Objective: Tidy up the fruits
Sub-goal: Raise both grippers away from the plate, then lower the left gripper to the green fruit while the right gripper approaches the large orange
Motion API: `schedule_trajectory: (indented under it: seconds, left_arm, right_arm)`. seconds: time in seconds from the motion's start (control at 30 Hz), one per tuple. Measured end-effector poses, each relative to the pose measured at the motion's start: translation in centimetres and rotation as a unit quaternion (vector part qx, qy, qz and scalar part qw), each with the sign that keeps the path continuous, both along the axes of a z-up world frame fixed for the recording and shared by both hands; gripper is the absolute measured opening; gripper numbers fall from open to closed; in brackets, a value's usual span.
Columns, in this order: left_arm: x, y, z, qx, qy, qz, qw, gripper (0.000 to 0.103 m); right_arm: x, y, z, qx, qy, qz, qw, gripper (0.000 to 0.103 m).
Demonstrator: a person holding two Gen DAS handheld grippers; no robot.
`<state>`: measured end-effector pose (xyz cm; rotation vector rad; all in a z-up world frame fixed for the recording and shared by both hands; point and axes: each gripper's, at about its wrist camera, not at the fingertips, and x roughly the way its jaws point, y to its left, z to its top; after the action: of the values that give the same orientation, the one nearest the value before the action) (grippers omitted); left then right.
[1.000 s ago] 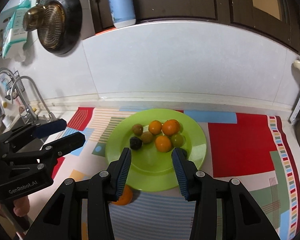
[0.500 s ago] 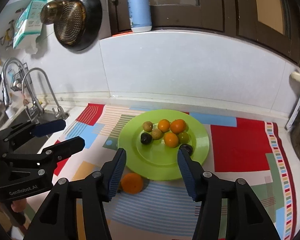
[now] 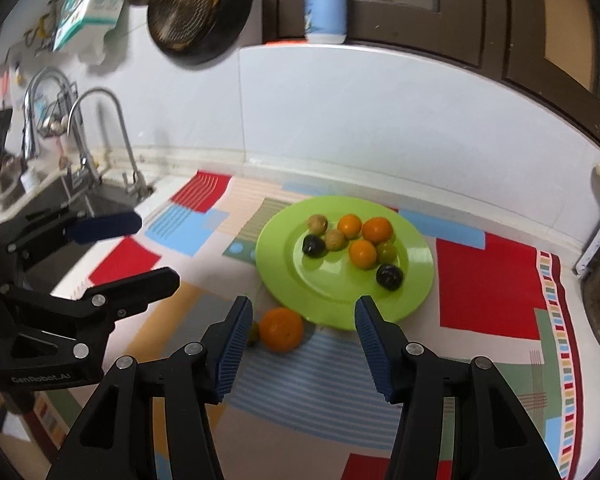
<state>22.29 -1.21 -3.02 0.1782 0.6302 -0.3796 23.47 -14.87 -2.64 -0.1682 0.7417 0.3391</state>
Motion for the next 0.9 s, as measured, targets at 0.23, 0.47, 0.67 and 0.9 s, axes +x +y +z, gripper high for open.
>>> schedule_trajectory:
  seconds: [0.23,0.47,0.67,0.9]
  left_arm:
    - [-0.2,-0.7,-1.5,0.021,0.002,-0.036,0.9991,0.063]
    - [0.3,-1.1,-3.5,0.044,0.014,-0.067,0.9967,0.063]
    - [0.8,-1.6,-5.3,0.066,0.025,-0.095,0.9930,0.063]
    - [1.8,-1.9,-6.8,0.078,0.038,-0.111,0.9900,0.063]
  right_arm:
    - [0.0,0.6,-1.4,-0.029,0.017,0.029,0.999,0.054]
    - [0.4,1.4,-2.9,-0.057,0.033,0.058,0.996,0.054]
    - [1.1,2.3,-4.6,-0.085,0.047,0.087,0.991,0.054]
    - [1.9,2.6,-6.2,-0.108,0.058,0.104,0.987,0.054]
